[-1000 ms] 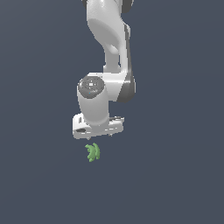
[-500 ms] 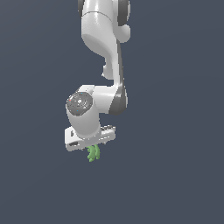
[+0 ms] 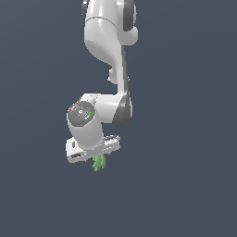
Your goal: Pick up the object and move it to a goal position.
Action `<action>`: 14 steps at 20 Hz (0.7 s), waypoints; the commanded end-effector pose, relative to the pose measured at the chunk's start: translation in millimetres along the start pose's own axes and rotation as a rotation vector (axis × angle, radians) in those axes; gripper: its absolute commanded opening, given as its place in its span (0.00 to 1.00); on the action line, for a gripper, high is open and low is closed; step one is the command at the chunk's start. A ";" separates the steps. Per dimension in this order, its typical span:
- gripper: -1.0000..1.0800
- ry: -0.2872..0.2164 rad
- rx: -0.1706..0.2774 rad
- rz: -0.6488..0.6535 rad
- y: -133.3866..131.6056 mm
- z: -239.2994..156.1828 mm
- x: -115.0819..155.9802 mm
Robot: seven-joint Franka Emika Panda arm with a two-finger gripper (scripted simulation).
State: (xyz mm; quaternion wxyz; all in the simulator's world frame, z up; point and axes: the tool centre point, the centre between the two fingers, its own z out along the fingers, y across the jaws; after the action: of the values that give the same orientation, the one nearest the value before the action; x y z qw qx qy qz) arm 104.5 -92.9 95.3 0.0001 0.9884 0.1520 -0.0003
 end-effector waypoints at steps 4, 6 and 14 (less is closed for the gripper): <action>0.96 0.000 0.000 -0.001 -0.1 14.1 -0.1; 0.96 0.000 0.000 -0.002 -0.2 25.3 -0.3; 0.96 0.001 0.000 -0.003 0.2 51.7 -0.2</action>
State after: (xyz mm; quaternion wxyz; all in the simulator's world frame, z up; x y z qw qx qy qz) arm 103.4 -93.0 44.7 -0.0003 0.9882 0.1534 -0.0011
